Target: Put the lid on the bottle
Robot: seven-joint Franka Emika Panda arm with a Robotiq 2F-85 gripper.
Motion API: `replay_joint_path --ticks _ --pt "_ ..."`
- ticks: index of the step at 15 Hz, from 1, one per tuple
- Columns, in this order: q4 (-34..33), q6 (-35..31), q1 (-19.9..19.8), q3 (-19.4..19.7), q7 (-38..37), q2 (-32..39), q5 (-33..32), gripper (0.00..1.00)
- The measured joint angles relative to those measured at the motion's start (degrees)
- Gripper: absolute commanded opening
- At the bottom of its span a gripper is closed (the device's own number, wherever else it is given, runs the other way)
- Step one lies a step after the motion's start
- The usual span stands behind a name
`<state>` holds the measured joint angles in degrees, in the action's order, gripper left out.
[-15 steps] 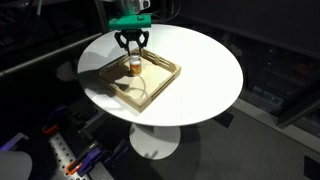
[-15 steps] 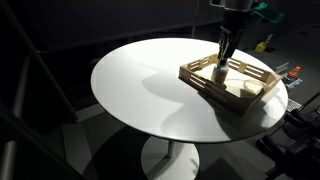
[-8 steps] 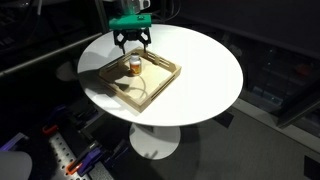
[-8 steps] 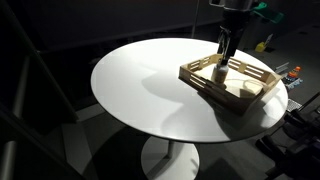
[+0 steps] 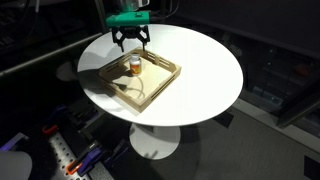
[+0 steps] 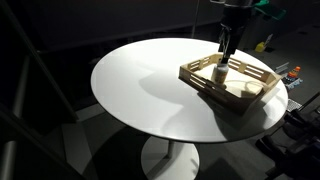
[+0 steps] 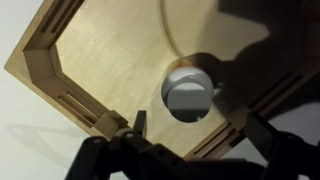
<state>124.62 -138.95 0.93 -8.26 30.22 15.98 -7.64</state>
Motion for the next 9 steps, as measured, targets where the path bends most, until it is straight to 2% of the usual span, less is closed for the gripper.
replay_joint_path --ticks 4,9 --pt "0.1 2.9 0.1 0.6 -7.0 -2.6 0.0 1.0" --pt "0.5 11.8 0.0 2.5 -12.9 -6.8 3.9 1.0"
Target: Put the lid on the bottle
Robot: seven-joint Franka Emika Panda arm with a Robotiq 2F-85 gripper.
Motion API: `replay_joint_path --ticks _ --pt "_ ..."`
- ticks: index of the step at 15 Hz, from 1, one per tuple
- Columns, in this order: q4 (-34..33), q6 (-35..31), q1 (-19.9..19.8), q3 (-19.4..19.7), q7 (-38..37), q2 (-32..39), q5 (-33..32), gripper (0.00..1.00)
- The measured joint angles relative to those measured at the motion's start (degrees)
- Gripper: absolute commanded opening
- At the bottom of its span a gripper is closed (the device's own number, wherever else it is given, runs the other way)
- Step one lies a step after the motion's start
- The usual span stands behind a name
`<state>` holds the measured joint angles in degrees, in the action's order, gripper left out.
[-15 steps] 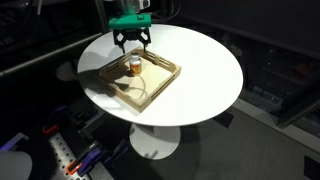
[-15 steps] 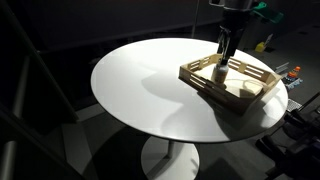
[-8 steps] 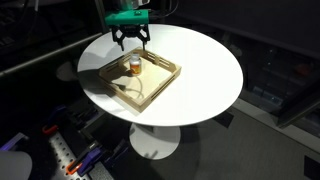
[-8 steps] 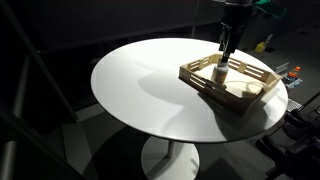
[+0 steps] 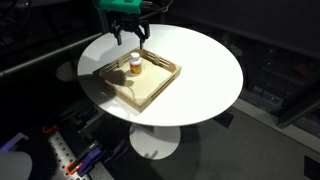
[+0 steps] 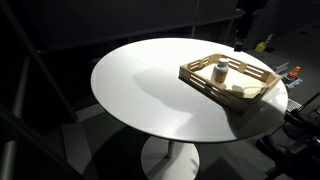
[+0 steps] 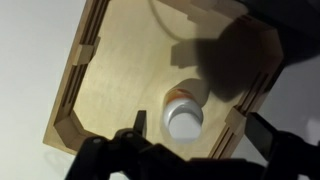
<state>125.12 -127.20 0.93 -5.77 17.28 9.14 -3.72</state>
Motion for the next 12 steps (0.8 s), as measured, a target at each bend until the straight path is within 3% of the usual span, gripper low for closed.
replay_joint_path --ticks 5,12 --pt "2.5 6.5 -1.0 3.0 -4.1 -6.4 5.4 1.0" --pt "6.0 13.5 -2.2 6.6 -9.1 -15.9 5.9 1.0"
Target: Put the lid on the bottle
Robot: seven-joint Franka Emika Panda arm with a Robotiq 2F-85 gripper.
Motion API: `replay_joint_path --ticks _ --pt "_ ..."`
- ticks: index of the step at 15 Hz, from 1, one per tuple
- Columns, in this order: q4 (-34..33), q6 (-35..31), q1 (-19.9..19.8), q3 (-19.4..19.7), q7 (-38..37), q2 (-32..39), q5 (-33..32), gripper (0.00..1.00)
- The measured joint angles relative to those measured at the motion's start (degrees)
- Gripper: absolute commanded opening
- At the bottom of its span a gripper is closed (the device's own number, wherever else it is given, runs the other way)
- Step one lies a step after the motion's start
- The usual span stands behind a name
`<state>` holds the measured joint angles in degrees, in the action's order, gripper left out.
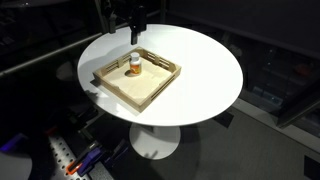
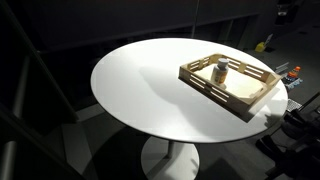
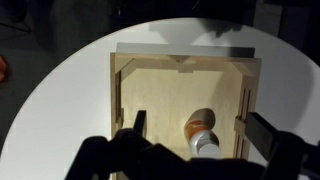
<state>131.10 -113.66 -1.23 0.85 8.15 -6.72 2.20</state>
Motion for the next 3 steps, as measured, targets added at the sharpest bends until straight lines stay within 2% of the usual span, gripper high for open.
replay_joint_path --ticks 3 --pt "1.2 0.5 -0.2 0.4 -0.1 -2.0 0.0 1.0"
